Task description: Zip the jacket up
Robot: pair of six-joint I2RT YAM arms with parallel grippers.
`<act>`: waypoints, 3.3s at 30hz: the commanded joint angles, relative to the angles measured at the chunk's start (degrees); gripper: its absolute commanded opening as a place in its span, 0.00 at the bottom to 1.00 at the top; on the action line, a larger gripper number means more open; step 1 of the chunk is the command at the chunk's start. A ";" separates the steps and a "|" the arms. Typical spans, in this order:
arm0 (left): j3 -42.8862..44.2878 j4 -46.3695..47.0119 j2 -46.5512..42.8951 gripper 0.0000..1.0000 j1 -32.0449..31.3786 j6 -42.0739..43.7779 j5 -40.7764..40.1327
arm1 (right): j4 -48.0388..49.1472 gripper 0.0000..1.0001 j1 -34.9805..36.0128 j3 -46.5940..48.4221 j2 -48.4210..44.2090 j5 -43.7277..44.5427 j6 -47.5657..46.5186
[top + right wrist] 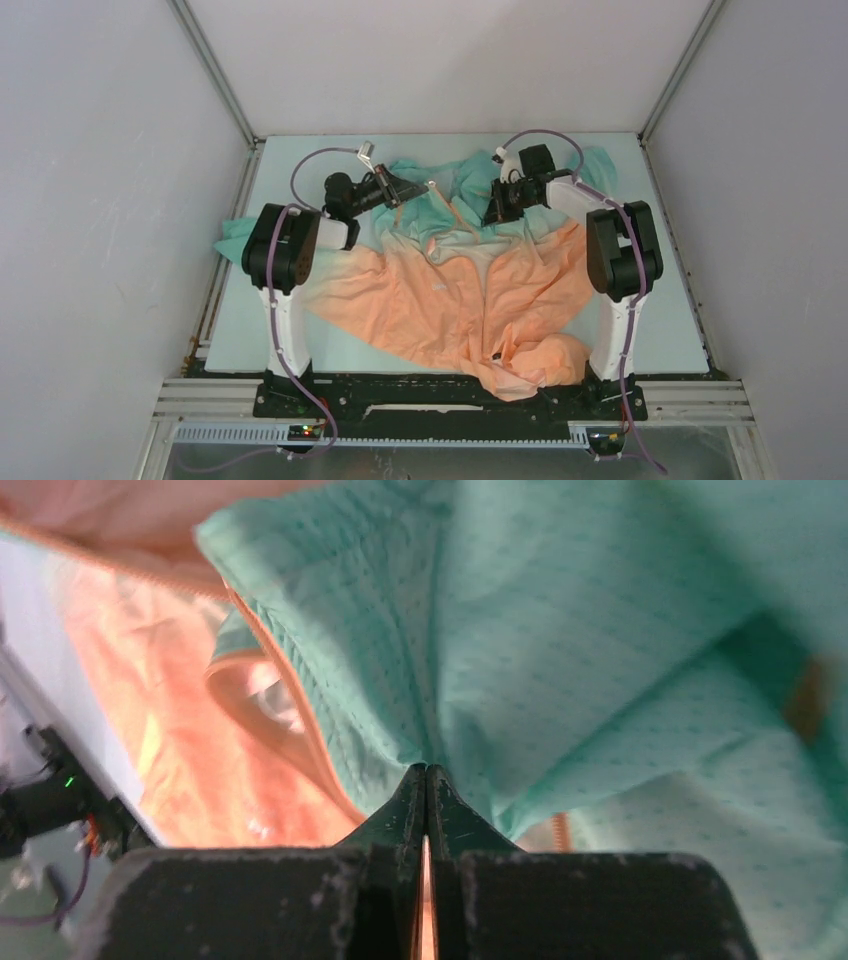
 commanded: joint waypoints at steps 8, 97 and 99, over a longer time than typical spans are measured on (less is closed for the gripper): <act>-1.88 -5.11 -4.57 0.00 0.17 5.80 -1.42 | -17.10 0.13 1.27 24.00 10.12 21.39 -6.81; -7.03 9.52 -7.25 0.00 -2.72 6.77 0.95 | 76.10 0.00 0.56 -9.07 0.24 -22.89 31.81; -6.87 10.17 -6.97 0.00 -3.16 6.11 1.27 | 79.46 0.02 0.47 -9.33 0.97 -23.53 34.32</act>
